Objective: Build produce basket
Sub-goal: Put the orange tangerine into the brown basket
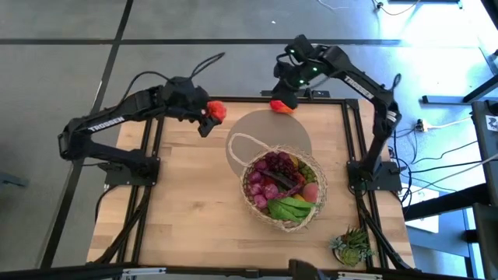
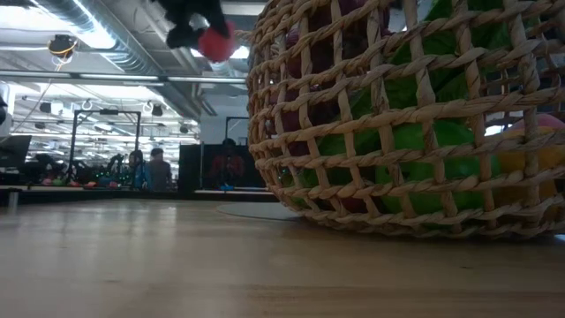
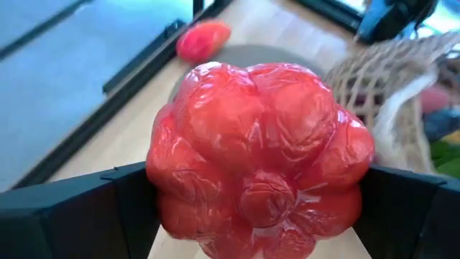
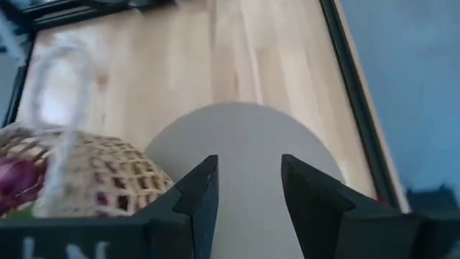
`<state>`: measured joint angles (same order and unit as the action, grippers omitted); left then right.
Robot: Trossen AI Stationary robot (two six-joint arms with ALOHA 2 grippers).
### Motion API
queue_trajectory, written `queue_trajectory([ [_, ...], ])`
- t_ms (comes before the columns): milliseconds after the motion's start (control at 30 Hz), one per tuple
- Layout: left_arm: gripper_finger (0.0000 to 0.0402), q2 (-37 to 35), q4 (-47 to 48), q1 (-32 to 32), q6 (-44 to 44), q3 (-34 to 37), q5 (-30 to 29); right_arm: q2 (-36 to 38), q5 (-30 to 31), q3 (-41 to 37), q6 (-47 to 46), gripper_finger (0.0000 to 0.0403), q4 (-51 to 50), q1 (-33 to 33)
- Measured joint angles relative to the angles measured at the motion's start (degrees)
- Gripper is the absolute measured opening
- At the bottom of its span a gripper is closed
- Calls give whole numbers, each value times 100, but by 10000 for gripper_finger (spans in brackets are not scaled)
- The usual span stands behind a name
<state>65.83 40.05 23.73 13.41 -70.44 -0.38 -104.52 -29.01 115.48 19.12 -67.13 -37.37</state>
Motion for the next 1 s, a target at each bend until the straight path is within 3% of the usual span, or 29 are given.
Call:
queue_trajectory([
  [133, 324, 240, 42, -168, -20, -575, -52, 484, -154, 0, 561, 147, -64, 263],
  [333, 324, 907, 28, -477, -130, -1448, -63, 1289, -1391, 4, 1223, 147, -592, 462],
  [700, 324, 2345, 0, -1288, -536, -3322, 68, 2189, -1264, 4, 1313, 147, -1507, 726],
  [1000, 324, 3314, 13, -1918, -479, -4039, 118, 2721, -1266, 4, 1436, 147, -1689, 726],
])
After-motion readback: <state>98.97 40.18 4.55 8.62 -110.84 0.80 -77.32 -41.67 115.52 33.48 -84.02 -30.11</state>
